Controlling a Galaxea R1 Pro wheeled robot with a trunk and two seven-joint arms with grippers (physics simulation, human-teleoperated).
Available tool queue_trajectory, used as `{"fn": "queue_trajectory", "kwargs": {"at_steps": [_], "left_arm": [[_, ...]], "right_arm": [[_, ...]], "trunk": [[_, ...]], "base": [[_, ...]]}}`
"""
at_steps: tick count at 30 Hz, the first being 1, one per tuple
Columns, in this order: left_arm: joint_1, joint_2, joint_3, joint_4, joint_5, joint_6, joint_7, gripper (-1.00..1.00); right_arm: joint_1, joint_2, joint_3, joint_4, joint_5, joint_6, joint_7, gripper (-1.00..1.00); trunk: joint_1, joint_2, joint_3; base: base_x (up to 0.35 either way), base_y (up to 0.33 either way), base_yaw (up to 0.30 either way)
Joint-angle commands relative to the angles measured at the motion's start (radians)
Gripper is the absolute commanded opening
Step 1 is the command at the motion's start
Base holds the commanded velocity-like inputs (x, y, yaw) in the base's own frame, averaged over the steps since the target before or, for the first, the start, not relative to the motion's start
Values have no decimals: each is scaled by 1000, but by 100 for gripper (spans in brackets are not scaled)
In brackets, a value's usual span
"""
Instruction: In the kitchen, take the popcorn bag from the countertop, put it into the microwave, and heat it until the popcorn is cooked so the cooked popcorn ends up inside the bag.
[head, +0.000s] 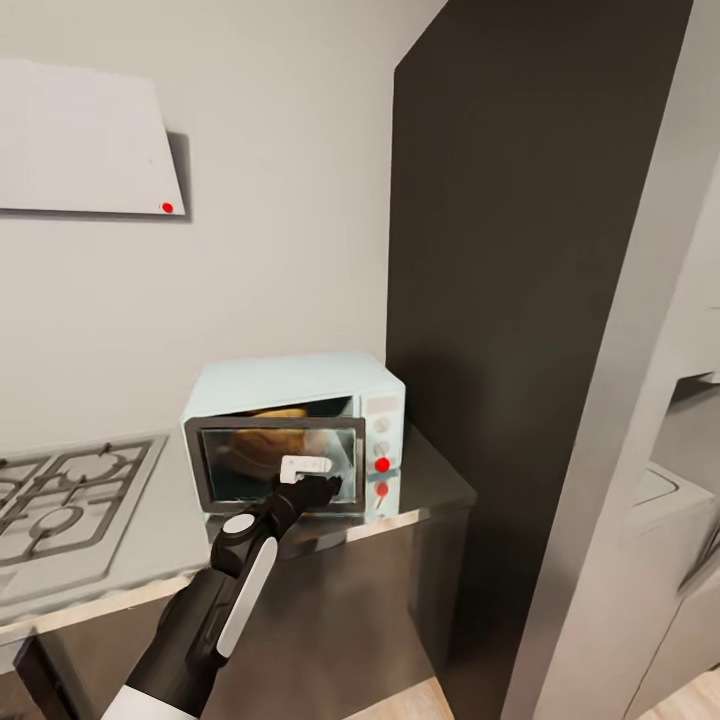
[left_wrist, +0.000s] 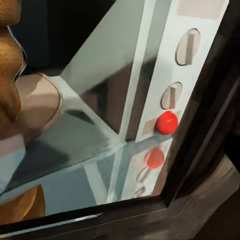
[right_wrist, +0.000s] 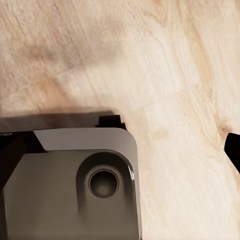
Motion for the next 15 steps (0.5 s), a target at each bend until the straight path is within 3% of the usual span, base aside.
{"fn": "queue_trajectory", "kwargs": {"at_steps": [1,15], "left_arm": [[-1,0,0,-1,7,5,-1,100],[-1,2,1,-4,7,5,-1,100]], "right_arm": [[-1,0,-4,3,-1,-7,0,100],[-1,0,-4,3,-1,-7,-1,100]], "trunk": [[0,-1,-1],[0,-1,-1]], "base": [[146,-92,0],[180,-120,0]]}}
